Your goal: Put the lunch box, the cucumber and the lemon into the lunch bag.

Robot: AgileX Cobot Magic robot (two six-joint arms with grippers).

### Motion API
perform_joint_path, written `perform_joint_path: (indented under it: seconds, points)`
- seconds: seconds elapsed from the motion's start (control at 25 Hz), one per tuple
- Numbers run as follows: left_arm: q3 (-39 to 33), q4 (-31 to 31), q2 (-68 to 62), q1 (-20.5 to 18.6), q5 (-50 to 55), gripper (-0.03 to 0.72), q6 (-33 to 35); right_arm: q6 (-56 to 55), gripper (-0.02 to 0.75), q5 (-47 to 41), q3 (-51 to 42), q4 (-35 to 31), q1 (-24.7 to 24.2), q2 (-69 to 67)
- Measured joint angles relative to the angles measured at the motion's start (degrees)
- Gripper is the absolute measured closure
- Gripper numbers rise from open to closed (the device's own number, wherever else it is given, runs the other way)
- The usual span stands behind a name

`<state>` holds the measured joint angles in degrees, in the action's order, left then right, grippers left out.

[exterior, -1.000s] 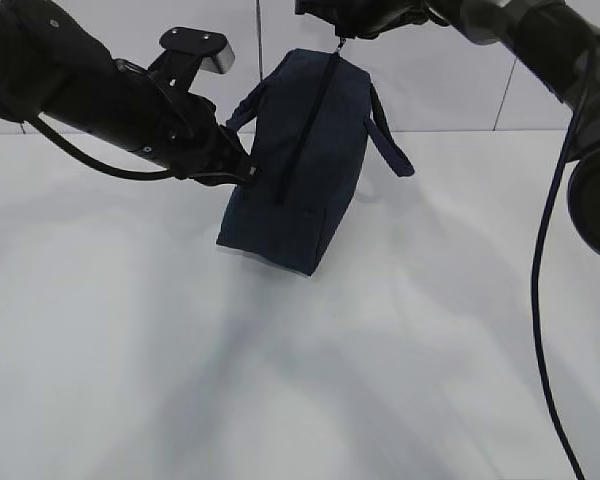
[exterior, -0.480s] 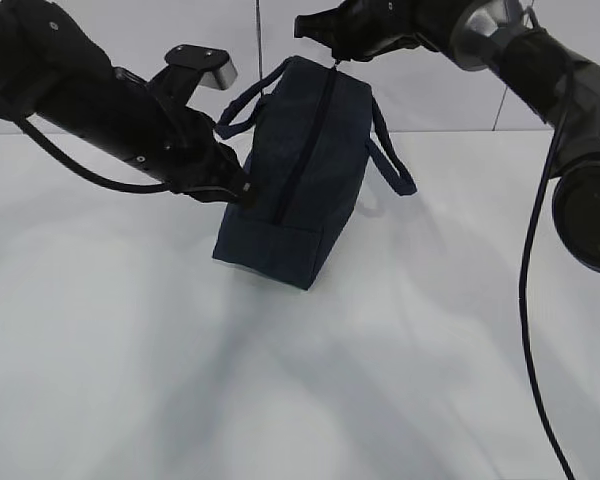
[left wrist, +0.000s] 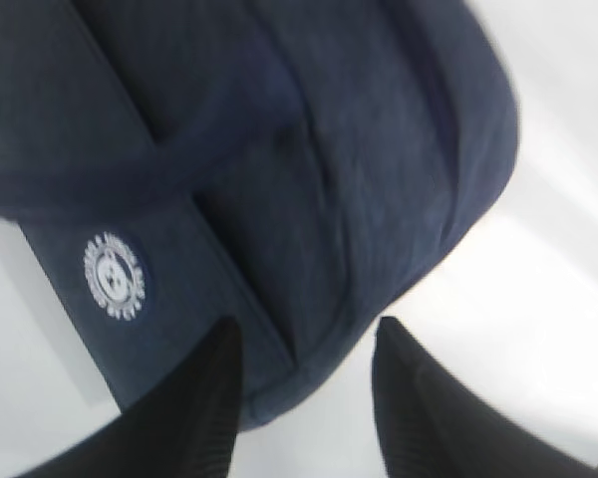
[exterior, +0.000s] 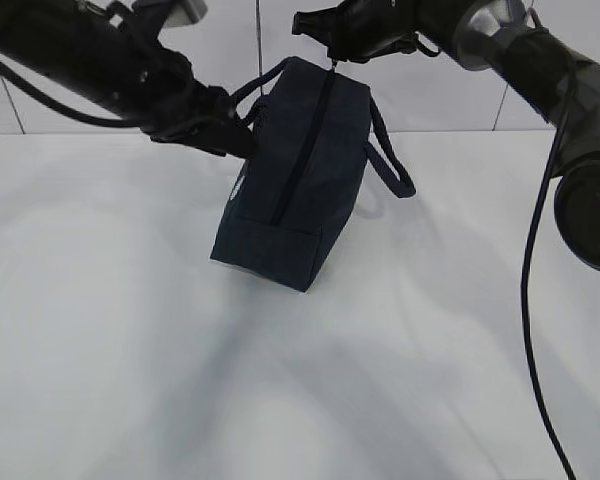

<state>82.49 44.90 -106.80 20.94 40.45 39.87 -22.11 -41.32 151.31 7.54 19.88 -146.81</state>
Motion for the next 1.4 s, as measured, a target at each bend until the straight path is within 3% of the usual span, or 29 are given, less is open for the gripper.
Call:
perform_joint_path:
  seconds: [0.52, 0.84, 1.0, 1.2, 1.4]
  points:
    - [20.5, -0.2, -6.0, -1.0, 4.9, 0.340, -5.5, 0.0, 0.738, -0.1, 0.0, -2.5, 0.0, 0.0]
    - [26.8, 0.8, -15.2, -1.0, 6.2, 0.347, -6.4, 0.0, 0.738, -0.1, 0.0, -3.2, -0.1, 0.0]
    - [27.8, 1.8, -18.4, -1.1, 6.4, 0.438, -6.4, 0.0, 0.738, -0.1, 0.0, -3.5, -0.1, 0.0]
    - [28.8, 1.1, -18.9, -1.2, 9.4, 0.659, -6.1, 0.0, 0.738, -0.3, 0.0, -4.0, -0.1, 0.0]
    - [30.0, -4.3, -18.9, -1.6, 15.2, 0.696, -5.9, 0.0, 0.738, -1.4, 0.0, -5.9, -0.1, 0.0]
